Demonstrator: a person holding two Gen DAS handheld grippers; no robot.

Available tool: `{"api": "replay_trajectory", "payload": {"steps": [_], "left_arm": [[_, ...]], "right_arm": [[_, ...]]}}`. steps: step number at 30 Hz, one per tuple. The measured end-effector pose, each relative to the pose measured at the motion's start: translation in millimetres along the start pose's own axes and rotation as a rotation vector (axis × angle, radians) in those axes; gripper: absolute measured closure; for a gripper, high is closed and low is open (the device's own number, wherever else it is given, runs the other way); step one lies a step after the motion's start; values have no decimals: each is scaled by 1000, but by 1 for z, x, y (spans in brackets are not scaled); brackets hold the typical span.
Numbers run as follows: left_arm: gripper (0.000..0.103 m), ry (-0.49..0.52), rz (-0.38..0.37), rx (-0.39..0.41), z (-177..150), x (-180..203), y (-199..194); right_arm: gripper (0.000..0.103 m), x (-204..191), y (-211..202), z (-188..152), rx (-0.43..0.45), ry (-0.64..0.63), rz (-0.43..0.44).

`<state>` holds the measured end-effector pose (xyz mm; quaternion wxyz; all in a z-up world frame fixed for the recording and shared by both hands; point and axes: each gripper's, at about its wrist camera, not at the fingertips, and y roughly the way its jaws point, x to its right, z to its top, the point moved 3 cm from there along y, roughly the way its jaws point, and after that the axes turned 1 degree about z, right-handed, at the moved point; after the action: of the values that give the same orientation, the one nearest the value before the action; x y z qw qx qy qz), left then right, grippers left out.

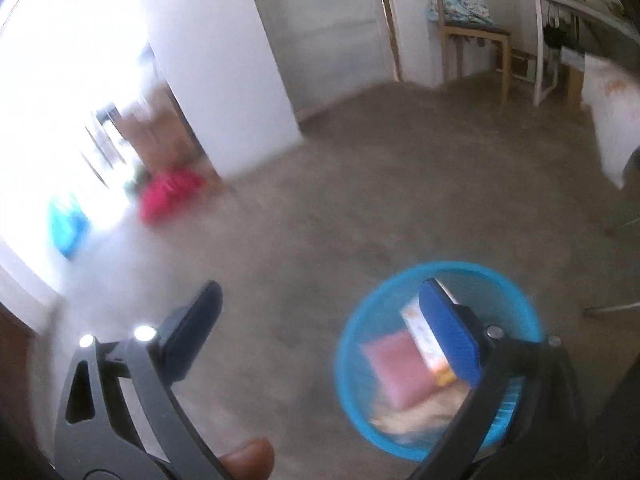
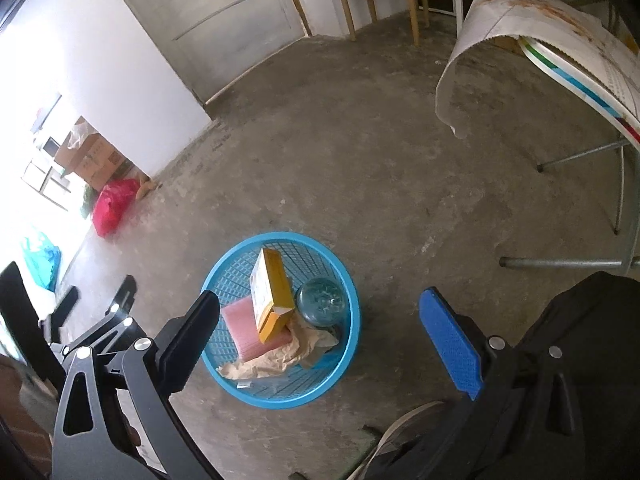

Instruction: Collect trash

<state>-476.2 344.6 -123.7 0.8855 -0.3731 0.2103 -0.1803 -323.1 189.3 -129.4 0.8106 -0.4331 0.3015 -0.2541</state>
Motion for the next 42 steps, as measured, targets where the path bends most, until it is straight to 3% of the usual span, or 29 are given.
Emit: {"api": "replay_trajectory", "payload": {"steps": [4,10,15,21,33,42], "left_arm": [[8,25,-97,-113,-24,14,20],[8,-64,-252,-368,-76,30,52],[8,-58,-273,-505,-104,33,73],[8,-55,-259,-541,-101,35,80],[8,-20,-292,-607,-112,57,87],[8,-4,-272,-611,-112,59,92]], "right_arm": [[6,0,5,0,-19,21,3],[6,-9,20,-5,-81,-39,-23],[6,-13,33,-8,-141,-70,-16],[6,-20,37,-11,-164,-113,7],[6,-13,31,-7,-143,-70,57],[6,-14,33,-6,-149,-70,58]]}}
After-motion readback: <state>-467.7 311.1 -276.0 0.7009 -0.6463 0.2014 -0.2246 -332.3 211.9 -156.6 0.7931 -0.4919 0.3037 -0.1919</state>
